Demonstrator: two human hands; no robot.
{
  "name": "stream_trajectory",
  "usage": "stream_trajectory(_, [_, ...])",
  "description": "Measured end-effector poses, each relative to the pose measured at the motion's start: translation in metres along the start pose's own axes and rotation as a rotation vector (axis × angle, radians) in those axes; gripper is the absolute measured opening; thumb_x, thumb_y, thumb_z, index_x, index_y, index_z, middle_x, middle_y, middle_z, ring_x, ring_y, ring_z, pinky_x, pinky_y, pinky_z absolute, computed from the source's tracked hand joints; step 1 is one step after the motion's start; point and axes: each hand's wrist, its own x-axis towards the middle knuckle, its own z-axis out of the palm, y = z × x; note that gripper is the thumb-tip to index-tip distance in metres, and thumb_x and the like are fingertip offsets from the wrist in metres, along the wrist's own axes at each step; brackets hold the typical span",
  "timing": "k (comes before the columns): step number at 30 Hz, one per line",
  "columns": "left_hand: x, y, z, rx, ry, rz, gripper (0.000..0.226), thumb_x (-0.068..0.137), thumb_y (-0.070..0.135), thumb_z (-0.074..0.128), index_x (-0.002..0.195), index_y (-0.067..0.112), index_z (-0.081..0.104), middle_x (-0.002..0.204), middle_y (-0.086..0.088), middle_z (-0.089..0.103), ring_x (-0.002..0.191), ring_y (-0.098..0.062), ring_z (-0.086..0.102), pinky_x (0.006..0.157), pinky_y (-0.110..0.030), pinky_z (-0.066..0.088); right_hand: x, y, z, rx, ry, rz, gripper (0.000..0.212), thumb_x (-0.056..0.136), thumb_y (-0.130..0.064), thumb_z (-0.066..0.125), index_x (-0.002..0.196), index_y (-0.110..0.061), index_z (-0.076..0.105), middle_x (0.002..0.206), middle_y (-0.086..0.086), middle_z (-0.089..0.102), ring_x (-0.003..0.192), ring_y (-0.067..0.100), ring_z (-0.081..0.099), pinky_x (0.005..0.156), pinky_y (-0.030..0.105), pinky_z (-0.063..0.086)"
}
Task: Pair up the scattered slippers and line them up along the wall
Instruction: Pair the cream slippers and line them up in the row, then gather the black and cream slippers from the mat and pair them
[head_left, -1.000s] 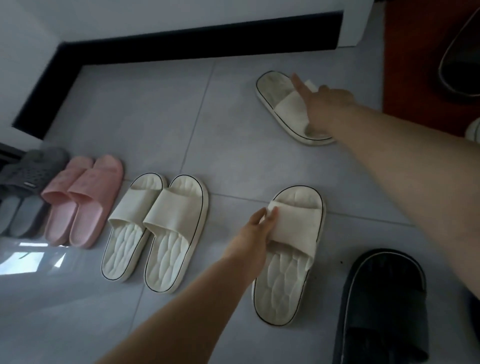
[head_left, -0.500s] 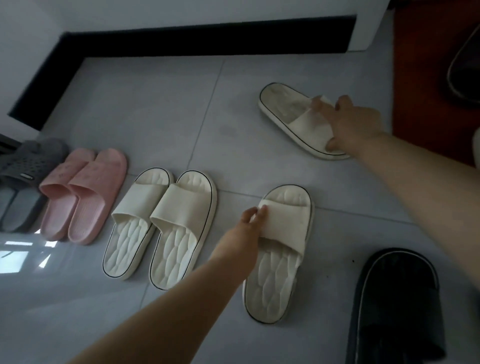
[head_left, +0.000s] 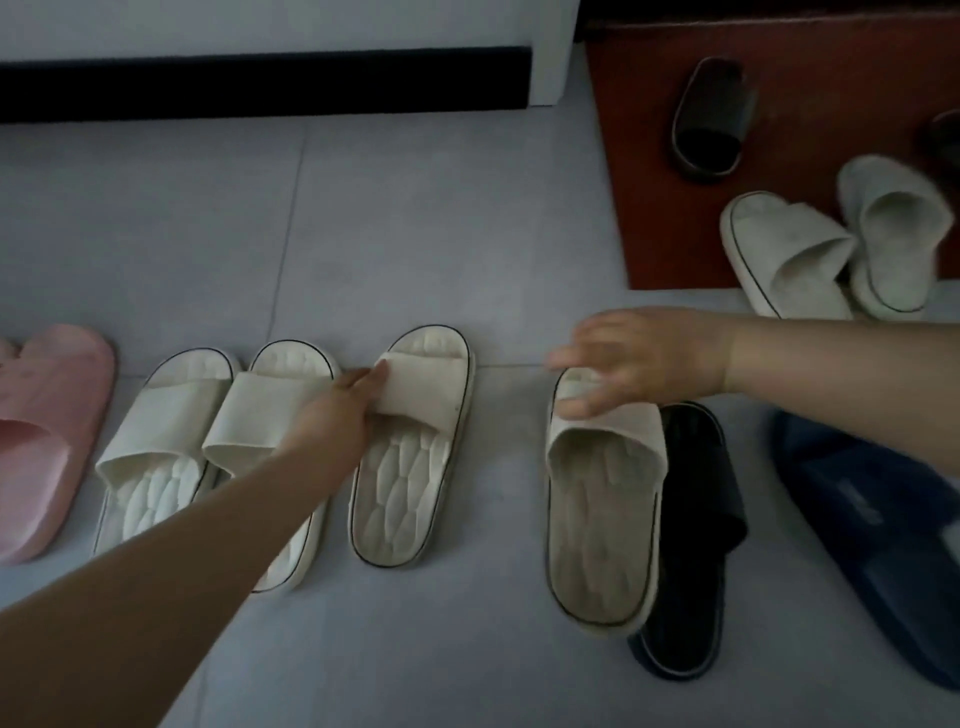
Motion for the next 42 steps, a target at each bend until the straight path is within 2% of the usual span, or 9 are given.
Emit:
stream_trajectory(4, [-0.003,0.000,-0.004,0.050,-0.007,0.005,0.048,0.094,0.008,0.036,0.140,0.019,0.033,0.149,-0.010,0.031,0.133,-0.029,0.038,0.106,-0.034,0.034,0.039,-0.041,0.013,0.197,-0.307,0.614,0.047,0.091,-0.028,0.046,0.137,-0.023,0.038,0.138,0.011,0.040,0.112,0.030,0.051,0.094,0.039,0.043])
stream_trajectory(7, [-0.007,-0.002,-0.004,0.006,-0.022,-0.021,0.047,0.094,0.009,0.037,0.140,0.018,0.033,0.149,-0.011,0.032,0.133,-0.029,0.037,0.106,-0.034,0.033,0.020,-0.073,0.015,0.413,-0.413,0.994,0.106,0.061,-0.078,0.050,0.144,-0.025,0.009,0.148,0.011,0.025,0.134,0.031,0.029,0.108,0.042,0.032])
stream_trajectory(11, [-0.009,-0.003,-0.005,-0.026,-0.024,-0.048,0.049,0.092,0.012,0.046,0.139,0.018,0.034,0.146,-0.011,0.035,0.128,-0.032,0.041,0.108,-0.038,0.034,0.009,-0.090,0.018,0.475,-0.544,1.028,0.111,0.063,-0.048,0.070,0.141,-0.027,-0.006,0.141,0.013,0.031,0.131,0.032,0.028,0.097,0.041,0.040])
stream_trajectory(16, [-0.005,0.006,-0.013,0.074,-0.022,-0.023,0.071,0.078,0.020,0.064,0.140,0.020,0.030,0.145,-0.009,0.033,0.123,-0.034,0.046,0.102,-0.041,0.039,0.057,-0.071,0.031,0.614,-0.258,1.133,0.099,0.069,-0.027,0.076,0.143,-0.009,0.013,0.142,0.020,0.029,0.130,0.036,0.032,0.104,0.041,0.034])
stream_trajectory(25, [0.014,0.100,0.003,0.006,-0.039,0.268,0.089,0.065,0.042,0.075,0.140,0.028,0.028,0.145,-0.006,0.038,0.132,-0.031,0.034,0.112,-0.042,0.022,0.023,-0.126,-0.015,0.866,-0.334,1.258,0.085,0.080,-0.026,0.067,0.145,-0.013,0.015,0.150,0.012,0.020,0.137,0.027,0.028,0.111,0.030,0.025])
stream_trajectory(29, [0.007,0.171,0.031,-0.005,-0.139,0.436,0.087,0.070,0.037,0.073,0.142,0.027,0.024,0.145,-0.006,0.039,0.132,-0.030,0.034,0.113,-0.039,0.022,-0.046,-0.183,-0.054,0.875,-0.429,1.401,0.077,0.081,-0.026,0.064,0.143,-0.019,0.019,0.143,0.007,0.028,0.115,0.019,0.042,0.091,0.024,0.035])
stream_trajectory(31, [-0.003,0.201,0.051,0.003,-0.217,0.531,0.089,0.070,0.035,0.074,0.142,0.026,0.023,0.144,-0.005,0.041,0.131,-0.030,0.036,0.112,-0.037,0.025,-0.080,-0.203,-0.065,0.897,-0.398,1.501,0.072,0.081,-0.026,0.063,0.141,-0.022,0.022,0.138,0.001,0.033,0.100,0.010,0.039,0.081,0.021,0.034])
stream_trajectory(34, [-0.008,0.219,0.076,0.044,-0.369,0.621,0.093,0.068,0.035,0.077,0.143,0.023,0.023,0.148,-0.005,0.035,0.134,-0.027,0.032,0.113,-0.038,0.027,-0.116,-0.214,-0.052,0.998,-0.251,1.635,0.067,0.082,-0.024,0.065,0.138,-0.024,0.028,0.137,-0.002,0.036,0.109,0.011,0.043,0.089,0.024,0.039])
stream_trajectory(42, [-0.016,0.237,0.131,0.539,-0.475,0.479,0.100,0.074,0.029,0.070,0.146,0.014,0.003,0.154,-0.010,0.014,0.137,-0.028,0.021,0.113,-0.033,0.024,-0.237,-0.159,-0.012,0.583,-0.273,1.426,0.074,0.078,-0.023,0.064,0.141,-0.021,0.025,0.147,0.004,0.027,0.133,0.026,0.029,0.107,0.036,0.033])
